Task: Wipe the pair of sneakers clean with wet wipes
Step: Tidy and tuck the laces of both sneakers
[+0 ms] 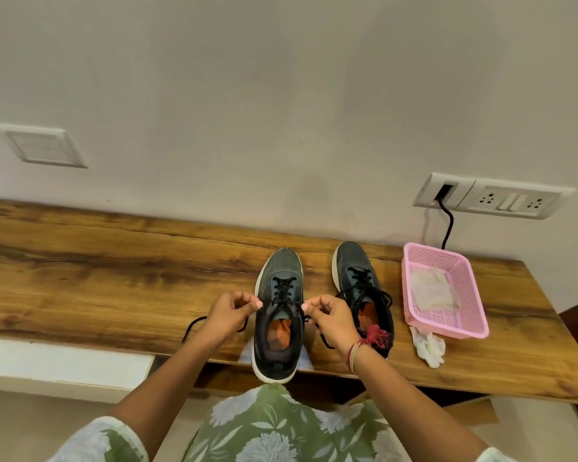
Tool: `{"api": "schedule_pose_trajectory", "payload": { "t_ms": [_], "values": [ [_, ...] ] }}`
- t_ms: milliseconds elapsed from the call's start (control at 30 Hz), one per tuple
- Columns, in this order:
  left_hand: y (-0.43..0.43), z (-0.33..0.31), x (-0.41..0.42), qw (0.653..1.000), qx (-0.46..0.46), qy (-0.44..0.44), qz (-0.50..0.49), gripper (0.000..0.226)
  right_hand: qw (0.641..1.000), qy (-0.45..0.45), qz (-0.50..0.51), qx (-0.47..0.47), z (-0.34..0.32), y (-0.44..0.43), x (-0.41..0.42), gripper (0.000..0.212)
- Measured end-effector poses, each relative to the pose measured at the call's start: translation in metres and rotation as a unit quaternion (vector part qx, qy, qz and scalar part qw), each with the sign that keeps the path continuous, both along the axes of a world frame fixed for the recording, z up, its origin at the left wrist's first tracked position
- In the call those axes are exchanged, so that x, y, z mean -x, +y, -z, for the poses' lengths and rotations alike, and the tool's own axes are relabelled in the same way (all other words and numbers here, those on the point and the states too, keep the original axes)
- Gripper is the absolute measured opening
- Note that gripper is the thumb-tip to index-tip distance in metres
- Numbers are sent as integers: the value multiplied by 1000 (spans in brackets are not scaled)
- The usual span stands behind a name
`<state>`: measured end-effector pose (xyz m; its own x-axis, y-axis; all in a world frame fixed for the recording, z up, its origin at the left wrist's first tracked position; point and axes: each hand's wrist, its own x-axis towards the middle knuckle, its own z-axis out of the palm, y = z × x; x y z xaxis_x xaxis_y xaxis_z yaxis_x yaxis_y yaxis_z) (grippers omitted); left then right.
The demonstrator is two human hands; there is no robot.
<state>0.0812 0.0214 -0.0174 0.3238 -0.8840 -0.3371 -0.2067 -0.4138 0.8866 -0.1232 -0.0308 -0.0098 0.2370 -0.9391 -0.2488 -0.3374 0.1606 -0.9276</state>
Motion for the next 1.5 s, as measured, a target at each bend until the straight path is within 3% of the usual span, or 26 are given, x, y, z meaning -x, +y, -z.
{"api": "schedule_pose_trajectory", "payload": {
  "t_ms": [100,167,300,400,467,567,633,767,933,1133,1200,1333,1500],
  "values": [
    [0,-7,-11,993,-14,-113,16,5,991,115,-17,70,-2,-5,3,23],
    [-2,-15,-11,983,-21,-180,39,8,988,139,-21,62,-3,-6,2,22],
    [-10,-32,-16,962,-59,-227,140,9,997,55,-51,-15,-11,-9,7,16],
    [-15,-41,-20,961,-66,-137,231,18,993,-52,-81,-69,-26,-10,8,11],
    [-16,-46,-16,969,-75,-32,235,23,986,-101,-92,-99,-31,-11,2,9],
    [-19,-51,-10,971,-103,25,217,24,978,-139,-81,-132,-32,-13,-10,11],
    [-20,-47,-7,978,-104,57,173,23,974,-162,-64,-145,-29,-13,-15,10],
    [-20,-38,8,972,-93,212,47,19,949,-252,-11,-192,-21,-10,-24,7],
    [-30,-36,22,971,-36,235,8,15,915,-347,19,-207,-17,-7,-34,10],
    [-22,-20,32,900,-3,416,-131,19,890,-390,33,-234,-7,-10,-30,7],
    [-21,-15,32,899,13,418,-129,21,888,-391,35,-238,-4,-11,-30,10],
    [-17,-11,30,932,53,352,-68,14,893,-386,38,-228,1,-9,-32,18],
    [-17,-7,26,956,52,288,-37,19,923,-334,69,-177,1,-7,-41,10]
  ]
}}
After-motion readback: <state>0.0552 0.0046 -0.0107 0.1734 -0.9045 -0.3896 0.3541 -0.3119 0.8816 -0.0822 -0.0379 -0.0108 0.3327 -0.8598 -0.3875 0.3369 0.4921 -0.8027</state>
